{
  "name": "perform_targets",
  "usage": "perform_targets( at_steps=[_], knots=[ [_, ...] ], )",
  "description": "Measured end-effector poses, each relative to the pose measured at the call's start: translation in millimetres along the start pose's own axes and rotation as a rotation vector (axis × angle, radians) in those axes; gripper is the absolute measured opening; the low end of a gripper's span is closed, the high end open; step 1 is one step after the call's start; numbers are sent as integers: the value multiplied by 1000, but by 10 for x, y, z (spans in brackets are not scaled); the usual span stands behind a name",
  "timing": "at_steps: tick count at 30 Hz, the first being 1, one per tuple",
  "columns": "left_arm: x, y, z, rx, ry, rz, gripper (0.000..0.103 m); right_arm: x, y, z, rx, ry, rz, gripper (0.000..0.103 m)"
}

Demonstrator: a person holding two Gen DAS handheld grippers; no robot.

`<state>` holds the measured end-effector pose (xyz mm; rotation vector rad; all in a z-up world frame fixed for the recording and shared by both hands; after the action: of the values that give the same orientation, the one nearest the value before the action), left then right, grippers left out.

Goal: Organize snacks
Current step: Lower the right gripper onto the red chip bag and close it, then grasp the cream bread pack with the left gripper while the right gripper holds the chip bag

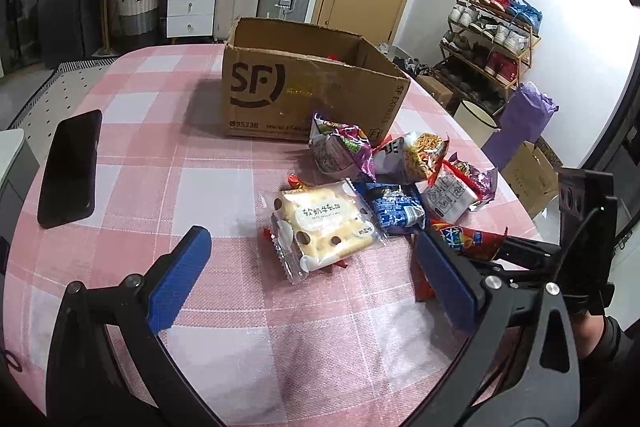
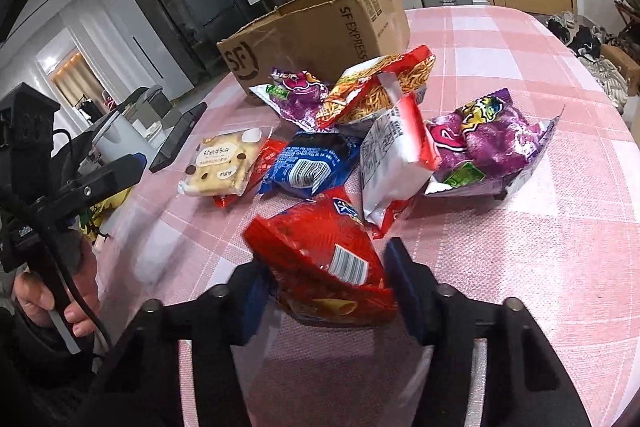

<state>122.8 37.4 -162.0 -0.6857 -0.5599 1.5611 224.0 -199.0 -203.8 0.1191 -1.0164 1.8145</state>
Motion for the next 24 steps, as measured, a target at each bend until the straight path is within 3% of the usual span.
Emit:
perform_targets(
  at_steps=[4, 24],
  knots=[
    [-9, 12, -7, 1, 3, -1, 102, 42, 20, 17, -15, -15, 8, 43],
    [-25, 13, -152, 46, -23, -2, 102, 102, 56, 249, -77, -39, 11, 43]
  ],
)
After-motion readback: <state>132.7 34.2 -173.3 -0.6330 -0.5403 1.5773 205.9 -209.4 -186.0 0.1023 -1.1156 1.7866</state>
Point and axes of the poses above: each gripper's, at about its wrist camera, not at the fingertips, and z roughly against the way its jaws point, x to its left, y to its underside, the point moved 5 cm from there along -z, roughly the way its jaws point, and after that the axes turned 10 degrees about -y, right-handed, at the moved point
